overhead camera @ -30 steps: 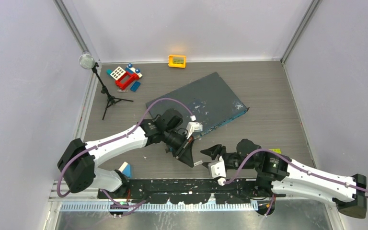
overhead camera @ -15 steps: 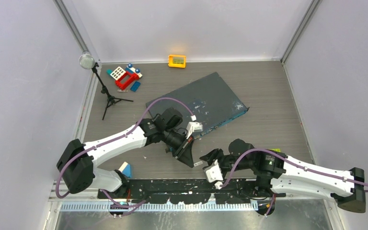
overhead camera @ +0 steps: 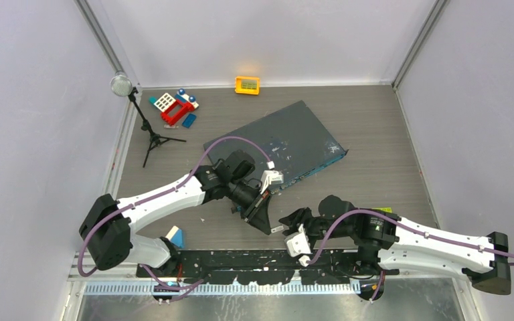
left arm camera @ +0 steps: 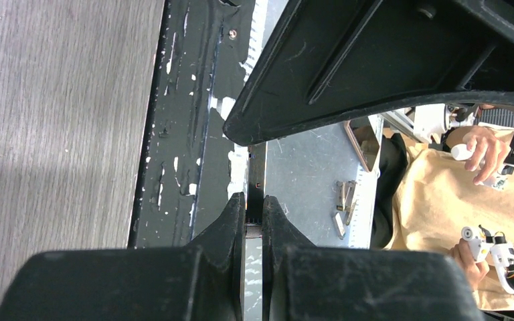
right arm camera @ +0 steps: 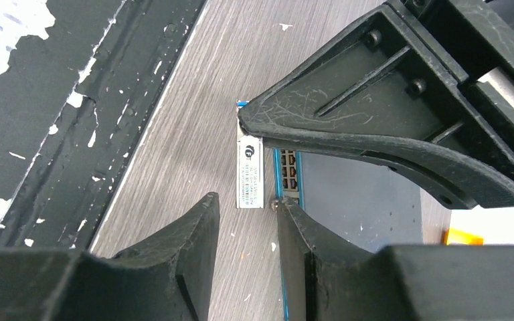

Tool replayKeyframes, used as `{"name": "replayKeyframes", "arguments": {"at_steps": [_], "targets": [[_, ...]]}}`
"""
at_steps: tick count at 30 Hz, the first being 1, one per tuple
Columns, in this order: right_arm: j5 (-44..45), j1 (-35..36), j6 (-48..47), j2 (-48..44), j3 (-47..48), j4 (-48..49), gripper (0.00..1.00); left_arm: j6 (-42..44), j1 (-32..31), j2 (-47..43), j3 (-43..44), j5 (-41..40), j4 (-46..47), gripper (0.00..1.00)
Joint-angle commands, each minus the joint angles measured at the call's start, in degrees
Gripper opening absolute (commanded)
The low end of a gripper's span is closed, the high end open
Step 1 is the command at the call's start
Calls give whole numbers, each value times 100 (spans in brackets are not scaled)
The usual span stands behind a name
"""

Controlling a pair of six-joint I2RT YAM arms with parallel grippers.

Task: Insert the plug into the switch port
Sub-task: Pick up the plug from the center of the board.

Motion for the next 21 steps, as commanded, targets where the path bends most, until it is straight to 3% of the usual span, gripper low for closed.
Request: {"name": "replayKeyframes", "arguments": {"at_steps": [1, 11, 16, 18, 21], "targets": [[66, 48, -31, -54, 52, 321, 43, -79, -17, -21, 198, 241, 154, 0], [49, 54, 60, -17, -13, 475, 26, -94, -17, 33, 170, 299, 178, 0], [31, 59, 142, 2, -13, 462, 9, -96, -17, 40, 185, 242, 153, 0], [59, 56, 224, -57, -24, 429, 4, -93, -17, -2, 213, 45, 116, 10], [123, 59, 393, -232, -108, 436, 0, -109, -9, -167, 247, -320, 147, 37]]}}
